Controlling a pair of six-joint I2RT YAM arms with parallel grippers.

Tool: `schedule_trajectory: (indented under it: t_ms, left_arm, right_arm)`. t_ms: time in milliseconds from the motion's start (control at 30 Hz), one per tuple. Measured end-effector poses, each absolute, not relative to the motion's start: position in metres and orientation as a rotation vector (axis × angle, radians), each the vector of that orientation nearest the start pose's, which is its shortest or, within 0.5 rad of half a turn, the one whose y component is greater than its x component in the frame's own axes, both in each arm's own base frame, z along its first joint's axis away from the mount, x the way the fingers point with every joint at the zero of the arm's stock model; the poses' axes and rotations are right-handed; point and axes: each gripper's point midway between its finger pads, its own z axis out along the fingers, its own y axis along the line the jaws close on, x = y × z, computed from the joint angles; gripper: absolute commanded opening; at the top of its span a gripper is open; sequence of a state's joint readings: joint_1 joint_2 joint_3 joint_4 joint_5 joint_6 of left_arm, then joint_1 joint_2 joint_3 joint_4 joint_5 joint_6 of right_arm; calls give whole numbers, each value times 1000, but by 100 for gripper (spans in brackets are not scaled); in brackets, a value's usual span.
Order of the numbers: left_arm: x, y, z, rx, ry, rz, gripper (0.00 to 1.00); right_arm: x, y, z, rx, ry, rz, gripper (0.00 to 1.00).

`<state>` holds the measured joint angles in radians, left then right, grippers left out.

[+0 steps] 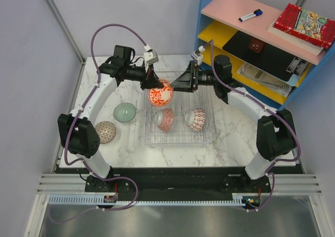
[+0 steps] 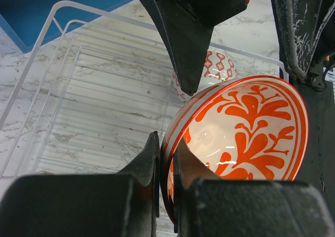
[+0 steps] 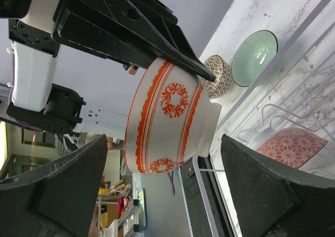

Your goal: Load the bowls into the dish rack

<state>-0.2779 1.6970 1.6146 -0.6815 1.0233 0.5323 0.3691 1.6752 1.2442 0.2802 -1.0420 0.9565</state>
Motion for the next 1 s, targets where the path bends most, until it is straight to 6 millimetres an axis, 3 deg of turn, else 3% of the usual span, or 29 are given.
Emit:
schedule_trajectory:
  t_ms: [633,1000]
  left_arm:
    - [359,-246,254,1255,1704,-1000,2]
    - [354,-253,254,1273,1695,-1011,2]
  right_arm:
    - [323,320,276,-365,2023,1806,92]
    - [322,319,259,-376,2074,1758,87]
